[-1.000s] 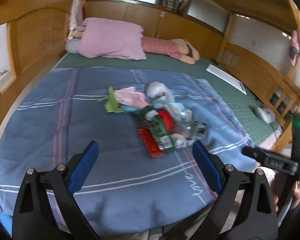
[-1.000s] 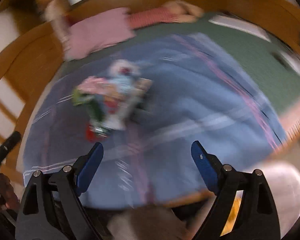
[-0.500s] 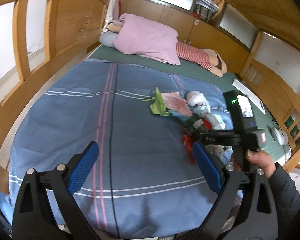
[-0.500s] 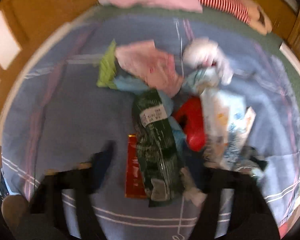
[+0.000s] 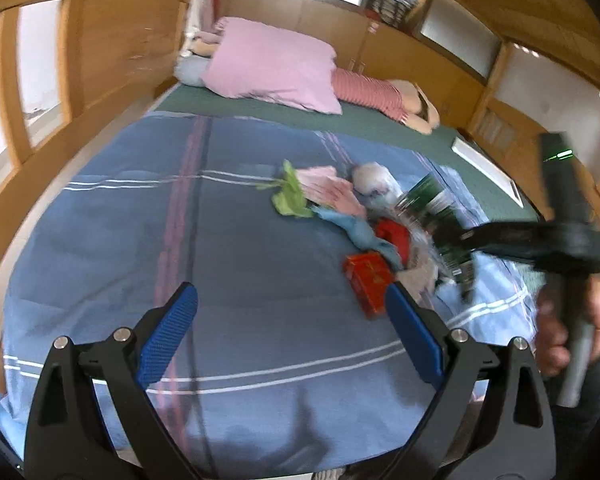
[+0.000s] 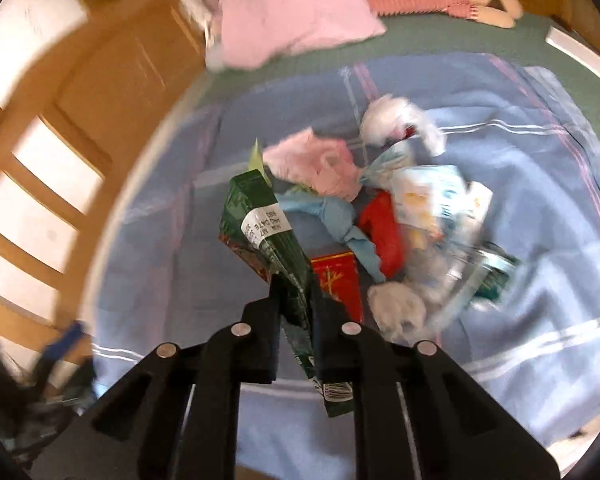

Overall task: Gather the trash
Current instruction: 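Grasp the red cigarette box with the left tool while the right tool lifts the green packet, then carry the red box and green packet to the bin and open both tools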

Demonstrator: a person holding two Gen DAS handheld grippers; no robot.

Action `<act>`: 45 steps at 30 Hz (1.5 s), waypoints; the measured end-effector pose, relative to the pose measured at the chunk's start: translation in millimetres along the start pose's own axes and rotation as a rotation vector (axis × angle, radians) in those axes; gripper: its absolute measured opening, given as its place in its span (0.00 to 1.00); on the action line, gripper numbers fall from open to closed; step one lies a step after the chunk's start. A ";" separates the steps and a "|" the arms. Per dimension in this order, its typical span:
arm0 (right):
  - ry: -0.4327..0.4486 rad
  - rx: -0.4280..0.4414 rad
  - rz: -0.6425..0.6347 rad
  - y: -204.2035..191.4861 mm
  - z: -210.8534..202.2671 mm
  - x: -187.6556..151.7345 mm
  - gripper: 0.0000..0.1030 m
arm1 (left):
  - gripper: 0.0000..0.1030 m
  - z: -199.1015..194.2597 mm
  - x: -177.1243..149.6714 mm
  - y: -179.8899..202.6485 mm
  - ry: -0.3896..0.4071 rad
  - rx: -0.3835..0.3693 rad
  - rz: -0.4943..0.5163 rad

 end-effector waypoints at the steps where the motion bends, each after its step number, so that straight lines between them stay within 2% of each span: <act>1: 0.023 0.007 0.022 6.1 -15.0 0.1 0.14 | 0.92 4.7 -3.3 9.0 -0.009 -0.014 0.009; 6: 0.094 -0.019 0.127 50.1 -80.5 -11.1 0.14 | 0.92 37.9 -23.9 51.0 -0.059 -0.060 0.051; 12: 0.121 -0.083 0.217 104.4 -115.8 -37.0 0.14 | 0.92 91.3 -55.8 95.1 -0.143 -0.079 0.063; 15: 0.132 -0.100 0.250 124.9 -129.4 -45.6 0.14 | 0.92 120.9 -72.6 108.7 -0.180 -0.046 0.081; 21: 0.139 -0.110 0.298 153.6 -139.6 -55.5 0.14 | 0.90 158.6 -102.2 101.3 -0.266 0.030 0.044; 24: 0.139 -0.110 0.310 163.1 -140.5 -56.7 0.14 | 0.78 166.3 -107.2 96.9 -0.270 0.057 0.049; 25: 0.139 -0.110 0.313 165.6 -141.1 -57.4 0.14 | 0.66 166.4 -106.5 96.4 -0.261 0.062 0.057; 26: 0.139 -0.110 0.316 168.2 -141.3 -57.9 0.14 | 0.58 167.3 -106.1 96.2 -0.258 0.063 0.061; 27: 0.138 -0.110 0.320 170.0 -141.3 -58.0 0.14 | 0.57 168.2 -104.8 94.2 -0.259 0.063 0.060; 31: 0.139 -0.104 0.324 170.8 -141.5 -59.5 0.14 | 0.57 163.2 -94.7 86.4 -0.233 0.071 0.035; 38: 0.163 -0.094 0.299 157.5 -153.2 -59.9 0.14 | 0.57 113.1 -57.8 86.2 -0.105 0.053 0.066; 42: 0.188 -0.086 0.291 148.2 -166.9 -60.8 0.14 | 0.57 69.0 -35.8 93.9 -0.034 0.014 0.081; 45: 0.222 -0.095 0.289 145.0 -186.0 -63.6 0.14 | 0.57 33.2 -23.2 118.4 0.013 -0.053 0.120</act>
Point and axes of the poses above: each gripper's, at about its wrist camera, not at the fingertips, and z roughly the way its jaws point, y to its right, x to its top, the point moved 8 cm from there along z, roughly the way its jaws point, and after that the axes turned 15 degrees about y, right-handed, at the moved point
